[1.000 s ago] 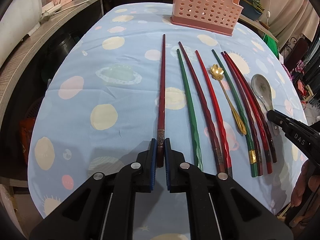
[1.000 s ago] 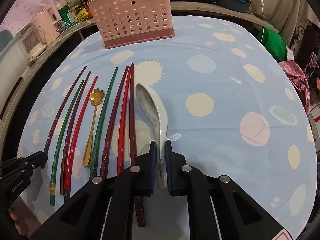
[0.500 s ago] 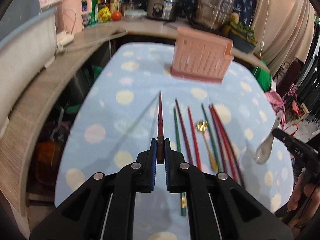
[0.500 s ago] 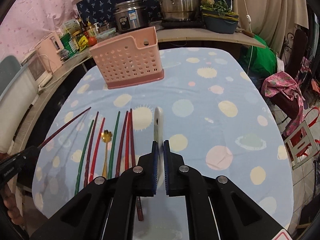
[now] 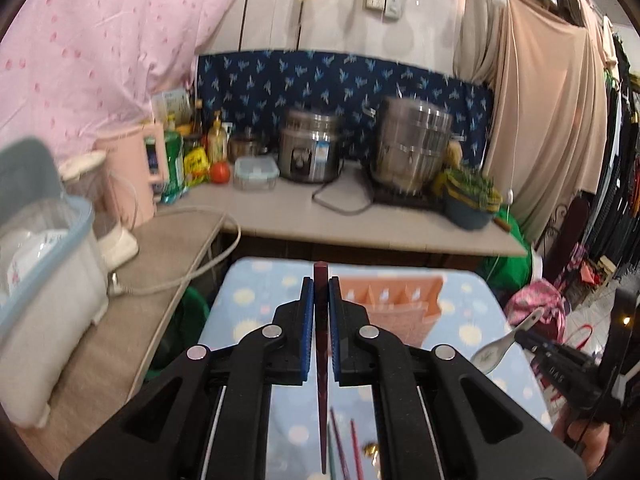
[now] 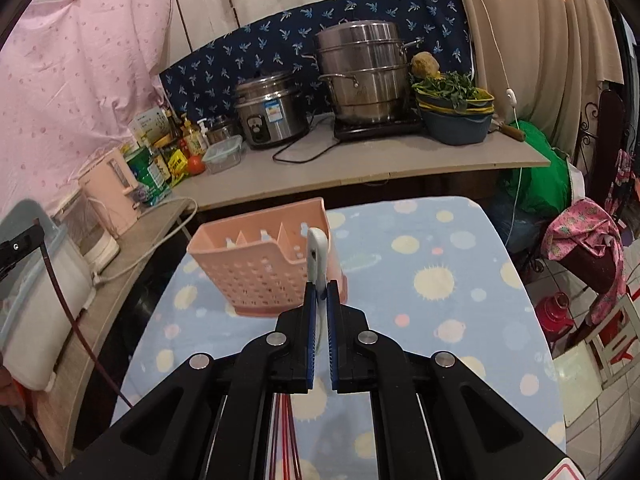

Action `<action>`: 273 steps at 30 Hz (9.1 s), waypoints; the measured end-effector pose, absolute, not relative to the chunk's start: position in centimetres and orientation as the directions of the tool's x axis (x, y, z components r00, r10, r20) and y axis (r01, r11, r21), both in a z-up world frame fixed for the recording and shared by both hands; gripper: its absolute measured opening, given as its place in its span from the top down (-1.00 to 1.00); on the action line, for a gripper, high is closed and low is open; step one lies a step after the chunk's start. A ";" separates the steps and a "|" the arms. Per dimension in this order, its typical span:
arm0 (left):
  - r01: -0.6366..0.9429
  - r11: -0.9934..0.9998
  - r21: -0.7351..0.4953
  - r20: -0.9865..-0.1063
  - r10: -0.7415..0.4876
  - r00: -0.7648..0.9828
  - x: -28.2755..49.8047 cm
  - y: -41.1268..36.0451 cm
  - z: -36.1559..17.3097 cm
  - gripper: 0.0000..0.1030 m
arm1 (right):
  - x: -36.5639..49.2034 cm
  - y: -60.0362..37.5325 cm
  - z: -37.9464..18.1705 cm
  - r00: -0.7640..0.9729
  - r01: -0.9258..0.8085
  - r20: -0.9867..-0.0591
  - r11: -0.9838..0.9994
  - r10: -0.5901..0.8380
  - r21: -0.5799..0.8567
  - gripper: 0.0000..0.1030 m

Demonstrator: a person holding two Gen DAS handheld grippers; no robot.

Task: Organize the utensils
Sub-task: 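Lift and carry the chopstick with the left tool while the right tool carries the spoon to the pink basket, then open the left tool over the basket while the right tool releases the spoon into it, then grasp a green chopstick with the left tool while the right tool grasps a dark red chopstick, then lift and carry the green chopstick with the left tool while the right tool carries its chopstick to the basket, then open the left tool into the basket while the right tool releases its chopstick there, then grasp a red chopstick with the right tool while the left tool moves toward a dark red chopstick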

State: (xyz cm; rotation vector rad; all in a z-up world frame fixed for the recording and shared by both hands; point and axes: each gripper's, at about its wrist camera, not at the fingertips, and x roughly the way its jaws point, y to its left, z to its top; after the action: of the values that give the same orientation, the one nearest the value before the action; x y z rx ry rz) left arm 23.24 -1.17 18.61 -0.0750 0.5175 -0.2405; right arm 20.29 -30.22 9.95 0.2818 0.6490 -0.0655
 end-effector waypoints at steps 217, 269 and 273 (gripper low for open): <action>0.165 0.966 -0.199 -0.490 -0.244 0.837 36.0 -6.2 14.5 0.07 | 29.5 -31.3 13.2 0.908 0.122 -0.417 0.927 0.040 0.354 0.44; 0.126 0.990 -0.064 -0.789 -0.127 0.601 12.1 -1.4 -4.4 -0.07 | 2.9 -21.2 -6.7 0.630 0.042 -0.767 0.981 0.119 0.187 0.40; 0.126 0.990 -0.064 -0.803 -0.126 0.583 11.1 -1.1 -5.7 -0.07 | 2.5 -20.8 -7.9 0.616 0.045 -0.779 0.982 0.116 0.182 0.40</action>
State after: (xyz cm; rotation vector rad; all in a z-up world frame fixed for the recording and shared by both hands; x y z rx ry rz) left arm 11.10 -1.14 -5.66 -0.0004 0.9374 -0.1475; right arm 2.52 -20.79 -7.87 0.1906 0.9071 0.0417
